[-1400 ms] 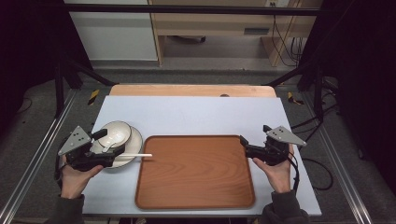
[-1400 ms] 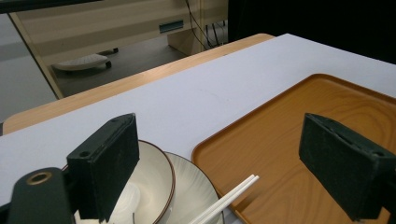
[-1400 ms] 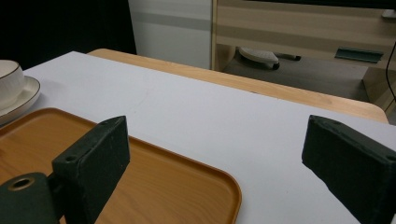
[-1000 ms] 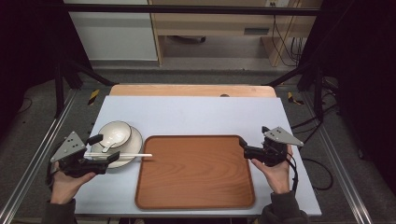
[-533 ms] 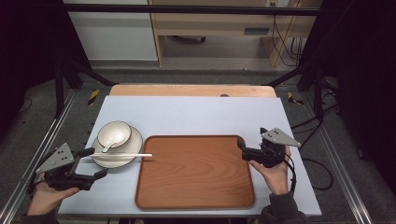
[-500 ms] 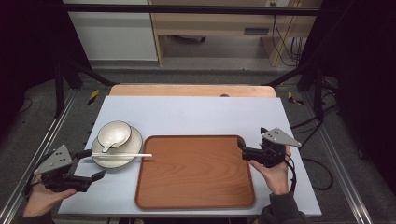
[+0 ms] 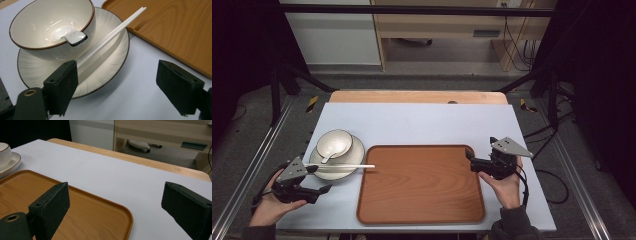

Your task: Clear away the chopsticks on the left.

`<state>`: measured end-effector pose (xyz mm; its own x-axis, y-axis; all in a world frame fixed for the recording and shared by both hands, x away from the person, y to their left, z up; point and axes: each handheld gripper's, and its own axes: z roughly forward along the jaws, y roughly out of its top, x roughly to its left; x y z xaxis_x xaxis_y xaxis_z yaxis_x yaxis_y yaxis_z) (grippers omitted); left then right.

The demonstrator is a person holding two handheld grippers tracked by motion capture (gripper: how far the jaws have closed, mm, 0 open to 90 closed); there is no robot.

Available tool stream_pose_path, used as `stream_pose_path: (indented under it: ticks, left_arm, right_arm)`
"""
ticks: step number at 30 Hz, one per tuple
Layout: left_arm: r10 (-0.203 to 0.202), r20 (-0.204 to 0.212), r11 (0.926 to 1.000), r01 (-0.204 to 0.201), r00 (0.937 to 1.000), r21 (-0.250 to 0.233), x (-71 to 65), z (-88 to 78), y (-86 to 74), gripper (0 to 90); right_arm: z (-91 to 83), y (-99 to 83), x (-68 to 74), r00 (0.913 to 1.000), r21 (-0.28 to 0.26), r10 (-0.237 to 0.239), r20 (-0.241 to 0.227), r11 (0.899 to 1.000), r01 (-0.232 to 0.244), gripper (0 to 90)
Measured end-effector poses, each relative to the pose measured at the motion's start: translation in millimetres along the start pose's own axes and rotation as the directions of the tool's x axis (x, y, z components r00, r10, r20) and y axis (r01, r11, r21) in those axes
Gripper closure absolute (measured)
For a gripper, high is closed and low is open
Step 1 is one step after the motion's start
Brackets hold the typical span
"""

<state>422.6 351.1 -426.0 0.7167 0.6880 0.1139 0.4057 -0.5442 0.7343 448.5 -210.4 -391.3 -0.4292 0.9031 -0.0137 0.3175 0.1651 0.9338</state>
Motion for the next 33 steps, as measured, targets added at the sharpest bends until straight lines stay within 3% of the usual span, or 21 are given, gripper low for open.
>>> stream_pose_path:
  ticks: [11,13,16,24,27,33]
  left_arm:
    - [-0.036,-0.073,0.999,0.033,0.9967,-0.031,10.3,22.7,-3.4,32.2]
    - [-0.029,-0.073,0.9989,0.026,0.9969,-0.04,10.5,25.4,-2.2,34.3]
    - [-0.017,-0.077,0.9998,0.016,0.9969,-0.014,12.5,31.0,-3.3,36.7]
    - [-0.029,-0.073,0.9992,0.027,0.9969,-0.031,16.9,31.4,-6.3,43.2]
    - [-0.015,-0.083,0.9999,0.015,0.9964,-0.003,17.7,35.1,-7.9,43.4]
    - [-0.015,-0.079,0.9999,0.015,0.9968,0.008,17.0,36.6,-7.9,49.3]
  right_arm:
    - [5.7,-2.2,2.1,0.9999,0.022,-0.004,-0.014,1.0,0.004,8.7]
    - [5.7,-2.3,1.9,0.9999,0.021,-0.005,-0.013,1.0,0.005,8.7]
    - [5.0,-2.2,1.3,0.9999,0.02,-0.001,-0.012,1.0,0.001,8.8]
    - [5.1,-2.1,1.6,0.9999,0.018,-0.002,-0.012,1.0,0.003,8.9]
    - [5.5,-2.2,1.8,0.9999,0.018,-0.005,-0.012,1.0,0.005,8.9]
    - [5.6,-2.4,1.5,0.9999,0.017,-0.004,-0.01,1.0,0.004,8.9]
